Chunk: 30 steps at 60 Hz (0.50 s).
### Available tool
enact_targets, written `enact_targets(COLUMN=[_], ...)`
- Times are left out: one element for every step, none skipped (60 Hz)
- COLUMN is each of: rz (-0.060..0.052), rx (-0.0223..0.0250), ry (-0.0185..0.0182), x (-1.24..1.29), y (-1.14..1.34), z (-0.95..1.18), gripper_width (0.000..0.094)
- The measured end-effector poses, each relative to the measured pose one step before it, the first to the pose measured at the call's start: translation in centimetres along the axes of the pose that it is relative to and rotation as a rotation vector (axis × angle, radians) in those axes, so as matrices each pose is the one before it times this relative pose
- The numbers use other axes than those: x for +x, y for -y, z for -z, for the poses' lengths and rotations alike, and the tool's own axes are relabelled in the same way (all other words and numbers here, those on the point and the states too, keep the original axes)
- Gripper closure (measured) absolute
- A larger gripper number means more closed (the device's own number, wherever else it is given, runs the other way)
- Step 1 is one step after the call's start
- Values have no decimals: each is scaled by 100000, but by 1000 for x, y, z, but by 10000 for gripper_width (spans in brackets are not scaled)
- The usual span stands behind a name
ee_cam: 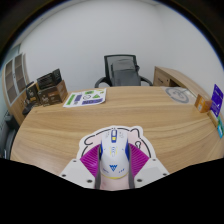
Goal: Arrange mouse
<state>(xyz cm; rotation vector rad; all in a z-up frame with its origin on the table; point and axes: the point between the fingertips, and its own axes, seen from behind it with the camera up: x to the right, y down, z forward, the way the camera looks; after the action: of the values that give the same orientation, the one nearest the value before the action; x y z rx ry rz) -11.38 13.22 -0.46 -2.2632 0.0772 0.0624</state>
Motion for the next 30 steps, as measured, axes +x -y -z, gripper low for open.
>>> enact_targets(rz=[-31, -494, -320, -165, 91, 221, 338, 259, 213, 292, 539, 786, 919, 885, 758, 425, 329, 331, 250, -2, -22, -169, -344, -462, -549, -493, -401, -333, -298, -182], rx=[-428, 192, -846, -358, -552, -725, -928, -912, -910, -1191, -1555, -1656, -882, -133, 478, 981, 1109, 968, 846, 768, 750, 723, 845, 672, 590, 620, 526, 504, 555, 674], ry=[-104, -49, 63, 105, 136, 134, 202, 76, 60, -163, -251, -275, -196, -116, -52, -334, 301, 440, 593, 792, 1089, 1202, 1201, 978, 816, 778, 799, 744, 676, 714], x=[-14, -22, -5, -3, 16, 21, 15, -24, -44, 50, 131, 71, 62, 61, 32, 82, -107, -143, -156, -321, -279, -311, -331, -289, -244, -222, -226, -199, -154, -134], y=[-155, 80, -129, 47, 27, -24, -3, -67, -20, -132, -150, -197, -135, 5, 105, 226, 225, 158, 156, 75, 68, 42, 73, 3, -13, -63, -112, -117, -149, -163], z=[-36, -12, 18, 21, 18, 11, -37, -25, 43, 91, 196, 182, 241, 308, 356, 435, 475, 534, 592, 771, 635, 718, 761, 776, 822, 873, 944, 952, 1014, 1041], gripper_width=[556, 540, 535, 518, 500, 479, 456, 445, 426, 404, 369, 311, 241, 164, 62, 83, 96, 107, 106, 104, 103, 103, 103, 104, 104, 103, 102, 101, 100, 99])
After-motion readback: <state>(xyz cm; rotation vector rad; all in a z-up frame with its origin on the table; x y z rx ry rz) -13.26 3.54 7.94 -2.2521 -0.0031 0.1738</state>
